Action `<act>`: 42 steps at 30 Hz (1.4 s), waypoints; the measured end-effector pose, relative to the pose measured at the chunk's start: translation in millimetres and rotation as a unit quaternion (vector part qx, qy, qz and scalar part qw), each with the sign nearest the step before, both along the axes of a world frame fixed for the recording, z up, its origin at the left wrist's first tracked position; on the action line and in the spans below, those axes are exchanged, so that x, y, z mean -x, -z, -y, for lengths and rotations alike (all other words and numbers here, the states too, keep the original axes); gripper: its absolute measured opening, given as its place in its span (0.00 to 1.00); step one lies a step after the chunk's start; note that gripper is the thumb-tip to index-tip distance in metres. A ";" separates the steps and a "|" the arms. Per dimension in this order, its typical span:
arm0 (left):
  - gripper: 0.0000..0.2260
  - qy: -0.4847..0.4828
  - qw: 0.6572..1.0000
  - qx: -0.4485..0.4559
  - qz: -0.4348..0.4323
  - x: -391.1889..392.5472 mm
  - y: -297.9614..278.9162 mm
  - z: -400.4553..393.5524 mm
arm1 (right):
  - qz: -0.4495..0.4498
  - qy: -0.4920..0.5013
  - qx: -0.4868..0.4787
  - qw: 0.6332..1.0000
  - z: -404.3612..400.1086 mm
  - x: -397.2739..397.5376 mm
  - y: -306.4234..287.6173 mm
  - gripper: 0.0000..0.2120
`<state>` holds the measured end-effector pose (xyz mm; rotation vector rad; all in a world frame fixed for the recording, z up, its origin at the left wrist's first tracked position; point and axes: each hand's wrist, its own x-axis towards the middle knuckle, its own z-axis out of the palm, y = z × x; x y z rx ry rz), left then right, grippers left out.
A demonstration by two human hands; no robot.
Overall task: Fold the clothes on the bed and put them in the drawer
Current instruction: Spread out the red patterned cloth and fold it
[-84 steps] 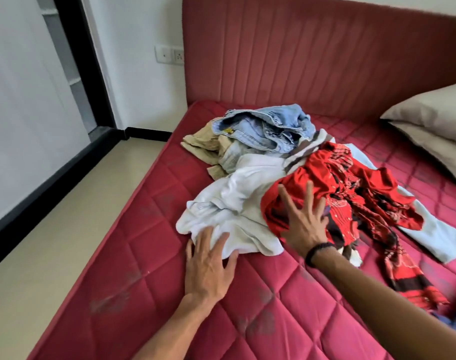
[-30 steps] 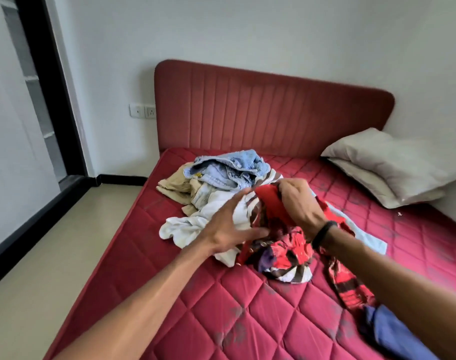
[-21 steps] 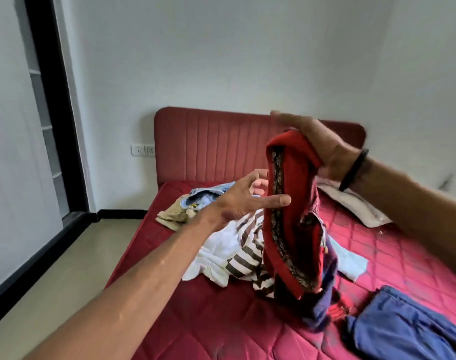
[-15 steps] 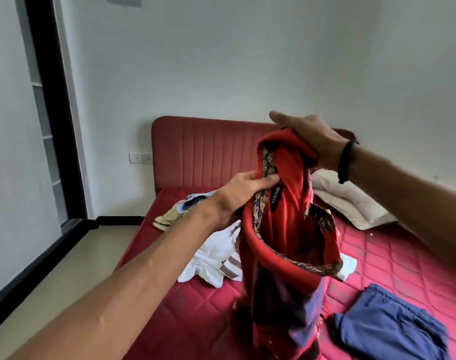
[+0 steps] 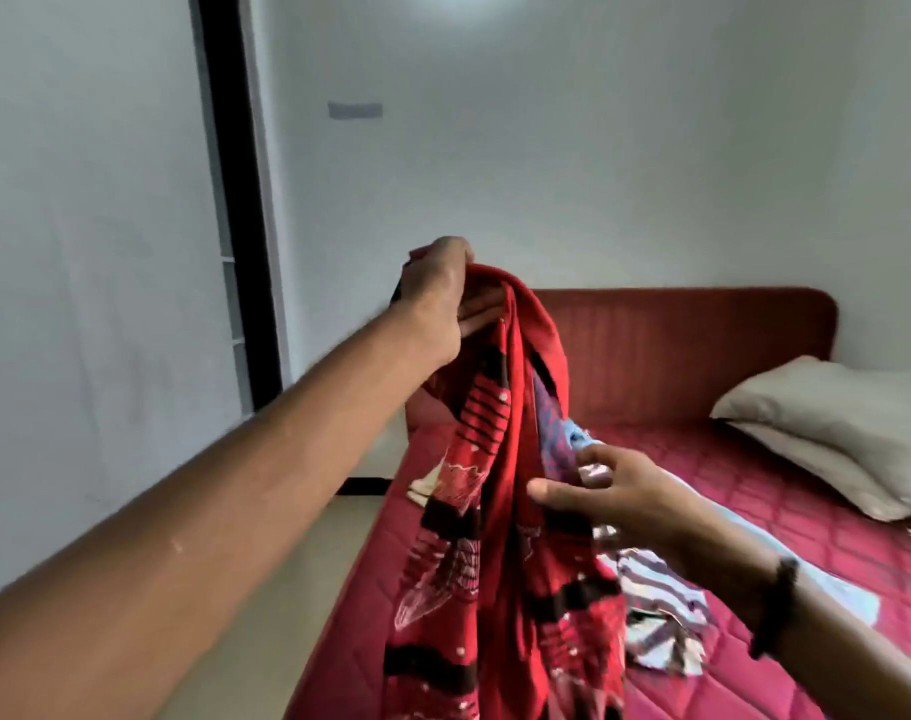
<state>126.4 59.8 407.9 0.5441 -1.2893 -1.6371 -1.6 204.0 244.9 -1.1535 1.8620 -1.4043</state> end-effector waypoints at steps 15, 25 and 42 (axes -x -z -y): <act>0.16 0.008 0.970 0.216 0.109 -72.3 107.6 81.7 | -0.179 -0.334 -0.151 0.913 -57.1 -52.4 31.2 0.07; 0.23 0.131 0.928 0.311 0.158 -59.8 156.9 63.4 | 0.033 -0.090 -0.026 0.995 67.5 -55.7 109.0 0.46; 0.31 -0.181 0.780 0.544 0.251 -56.2 181.9 86.1 | -0.277 0.242 0.234 0.900 18.1 73.8 -84.6 0.10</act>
